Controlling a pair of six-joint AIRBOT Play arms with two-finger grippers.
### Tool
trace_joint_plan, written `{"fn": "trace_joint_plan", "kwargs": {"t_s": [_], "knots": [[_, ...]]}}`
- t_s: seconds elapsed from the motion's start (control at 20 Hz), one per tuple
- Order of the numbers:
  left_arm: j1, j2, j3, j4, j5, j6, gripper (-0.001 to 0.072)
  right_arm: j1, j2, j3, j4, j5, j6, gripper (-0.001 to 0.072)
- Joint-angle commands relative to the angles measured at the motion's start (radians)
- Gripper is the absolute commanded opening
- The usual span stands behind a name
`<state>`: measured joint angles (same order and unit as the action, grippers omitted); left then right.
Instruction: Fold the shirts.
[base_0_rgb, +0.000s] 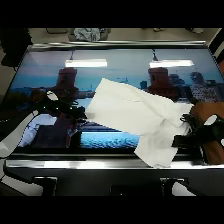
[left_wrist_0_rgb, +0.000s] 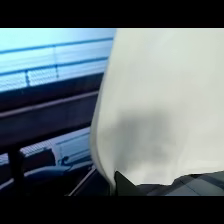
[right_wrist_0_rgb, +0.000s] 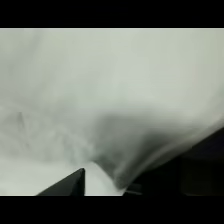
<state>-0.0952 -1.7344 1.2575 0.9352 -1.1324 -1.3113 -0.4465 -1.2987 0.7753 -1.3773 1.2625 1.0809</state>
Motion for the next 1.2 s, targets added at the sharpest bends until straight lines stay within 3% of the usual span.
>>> {"fn": "trace_joint_plan", "kwargs": {"t_s": [0.0,0.05,0.2,0.35,0.6,0.75,0.95,1.15], "knots": [[0.0,0.001,0.001,-0.005,-0.001,0.011,0.003,0.002,-0.013,-0.006,0.043,-0.087,0.005,0.0179],[0.002,0.001,0.002,-0.005,-0.002,0.011,0.0029,0.002,-0.013,-0.005,0.053,-0.089,0.005,0.0043],[0.019,0.053,0.043,0.0,-0.019,0.011,0.0024,0.002,0.011,0.076,0.061,-0.036,-0.089,0.0039],[0.047,0.248,0.161,0.032,0.024,0.002,0.0023,0.002,0.116,0.316,0.07,-0.006,-0.149,0.0039],[0.092,0.667,0.492,0.206,0.183,-0.135,0.0025,0.002,0.307,0.953,0.127,-0.087,-0.181,0.0039],[0.097,0.85,0.609,0.316,0.216,-0.222,0.0024,0.002,0.393,1.247,0.127,-0.077,-0.143,0.0039],[0.097,1.012,0.612,0.321,0.199,-0.263,0.0024,0.002,0.507,1.297,0.128,-0.053,-0.112,0.0039],[0.097,1.049,0.612,0.364,0.169,-0.272,0.0025,0.002,0.532,1.297,0.128,-0.021,-0.101,0.0039]]}}
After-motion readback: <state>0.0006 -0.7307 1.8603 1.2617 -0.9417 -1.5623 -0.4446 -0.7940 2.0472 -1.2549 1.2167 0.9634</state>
